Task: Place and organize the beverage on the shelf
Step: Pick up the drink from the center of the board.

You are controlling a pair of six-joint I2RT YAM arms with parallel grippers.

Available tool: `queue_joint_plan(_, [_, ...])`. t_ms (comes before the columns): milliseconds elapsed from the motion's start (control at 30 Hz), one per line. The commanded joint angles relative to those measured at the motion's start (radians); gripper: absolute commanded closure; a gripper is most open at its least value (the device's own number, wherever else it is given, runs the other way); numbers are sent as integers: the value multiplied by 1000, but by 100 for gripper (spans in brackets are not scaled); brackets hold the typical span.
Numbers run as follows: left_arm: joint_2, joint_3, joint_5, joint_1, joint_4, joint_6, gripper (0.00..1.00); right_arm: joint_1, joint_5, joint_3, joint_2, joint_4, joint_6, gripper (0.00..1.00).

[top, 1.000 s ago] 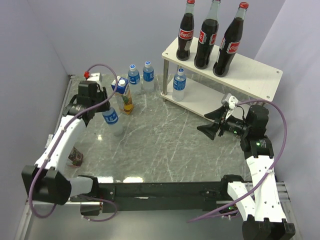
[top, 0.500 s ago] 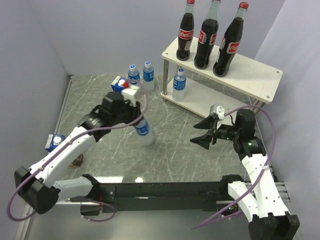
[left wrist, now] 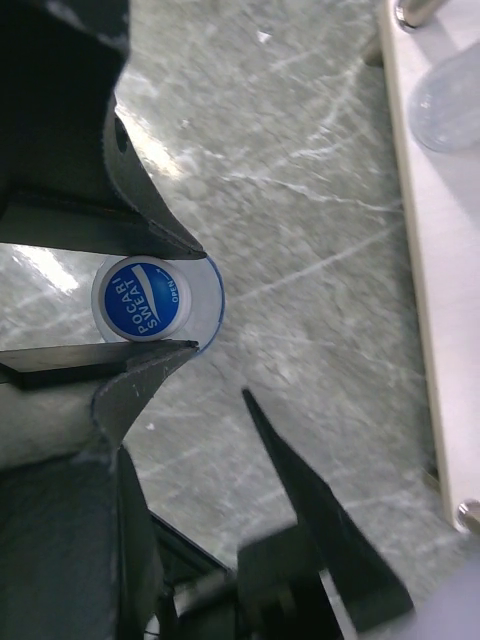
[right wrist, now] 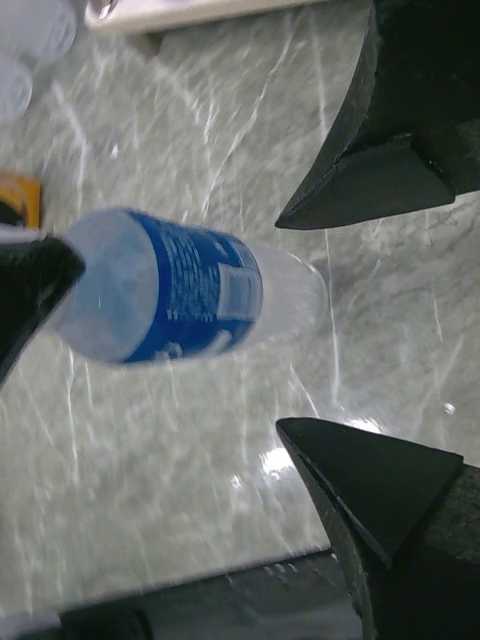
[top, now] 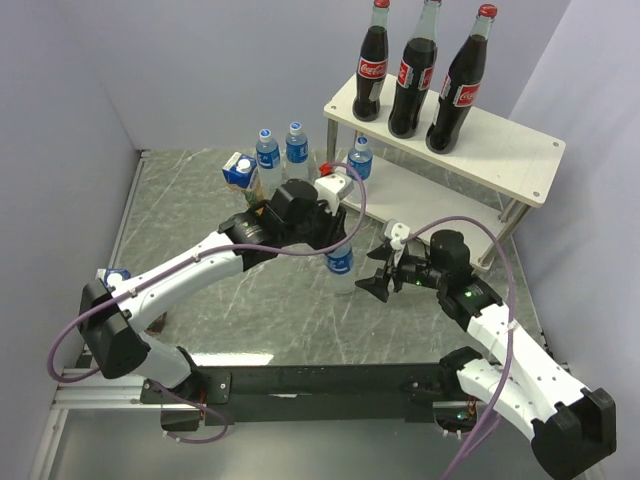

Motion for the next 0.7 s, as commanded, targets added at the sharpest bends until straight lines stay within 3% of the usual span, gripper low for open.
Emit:
queue_joint_plan(0, [-13,119,-8,-19,171,-48,100,29,182,-18,-26,198,106,18])
queue_joint_plan(667, [102,251,61,-82,211,-114,100,78,270,-1,30,216,125,16])
